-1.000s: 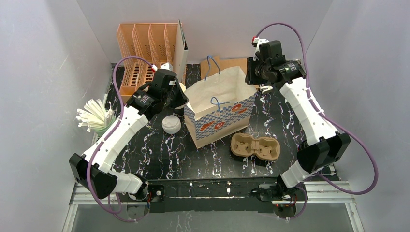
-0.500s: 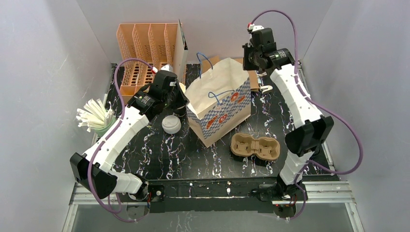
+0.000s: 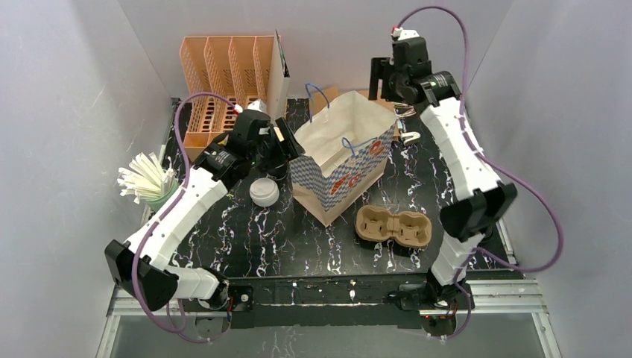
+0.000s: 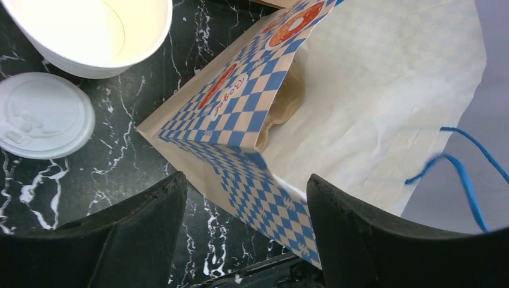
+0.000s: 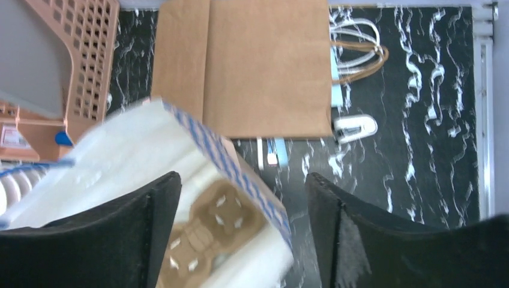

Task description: Pack the takeout coffee

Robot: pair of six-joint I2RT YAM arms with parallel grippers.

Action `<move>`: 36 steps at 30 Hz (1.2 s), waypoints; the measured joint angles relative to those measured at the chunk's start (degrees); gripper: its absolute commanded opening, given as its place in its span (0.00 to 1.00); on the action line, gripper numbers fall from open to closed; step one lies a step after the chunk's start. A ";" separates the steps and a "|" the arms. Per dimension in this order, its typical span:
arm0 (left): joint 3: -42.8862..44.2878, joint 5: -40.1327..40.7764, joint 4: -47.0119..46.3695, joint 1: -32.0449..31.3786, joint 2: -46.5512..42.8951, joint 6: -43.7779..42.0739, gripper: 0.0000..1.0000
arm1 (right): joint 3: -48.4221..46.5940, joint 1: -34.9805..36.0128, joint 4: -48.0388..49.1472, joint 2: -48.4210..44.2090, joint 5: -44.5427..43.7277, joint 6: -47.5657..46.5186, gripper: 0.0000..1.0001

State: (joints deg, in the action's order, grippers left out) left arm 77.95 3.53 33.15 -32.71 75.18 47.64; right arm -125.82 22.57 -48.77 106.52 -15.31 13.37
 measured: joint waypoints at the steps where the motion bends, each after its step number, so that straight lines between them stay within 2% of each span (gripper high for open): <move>1: 0.17 0.33 0.39 0.00 -0.55 -0.68 0.74 | 2.91 0.00 -0.26 -2.62 0.02 0.20 0.92; 5: 2.10 2.27 3.17 0.00 -3.98 -4.17 0.80 | 16.35 0.00 -0.81 -16.15 0.24 1.97 0.96; 12: 3.10 5.86 9.94 0.00 -13.84 -10.40 0.81 | 39.12 0.00 -0.92 -42.84 -1.33 8.24 0.98; 16: 2.97 6.69 13.84 0.00 -15.89 -12.74 0.81 | 50.75 0.00 -1.86 -51.82 -0.55 13.73 0.98; 18: 1.29 7.04 14.14 0.00 -16.90 -13.44 0.81 | 57.35 -0.02 -2.23 -54.95 1.05 16.92 0.94; 21: -3.15 7.67 14.47 0.00 -19.17 -13.79 0.81 | 67.49 -0.02 -1.29 -56.85 4.55 20.52 0.89; 26: -7.45 9.20 15.45 0.00 -20.55 -13.57 0.81 | 81.15 0.00 0.70 -55.36 9.77 24.28 0.91; 31: -9.94 9.97 15.06 0.00 -21.33 -13.55 0.81 | 84.15 0.00 3.19 -54.38 12.48 25.55 0.96; 36: -12.22 10.75 14.34 0.00 -23.56 -12.96 0.81 | 84.59 0.07 6.71 -50.40 11.80 27.02 0.84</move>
State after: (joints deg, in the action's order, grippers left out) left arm 65.73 14.28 47.48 -32.71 51.62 34.68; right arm -41.23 22.63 -42.06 56.12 -3.51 40.38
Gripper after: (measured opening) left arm 0.807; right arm 0.901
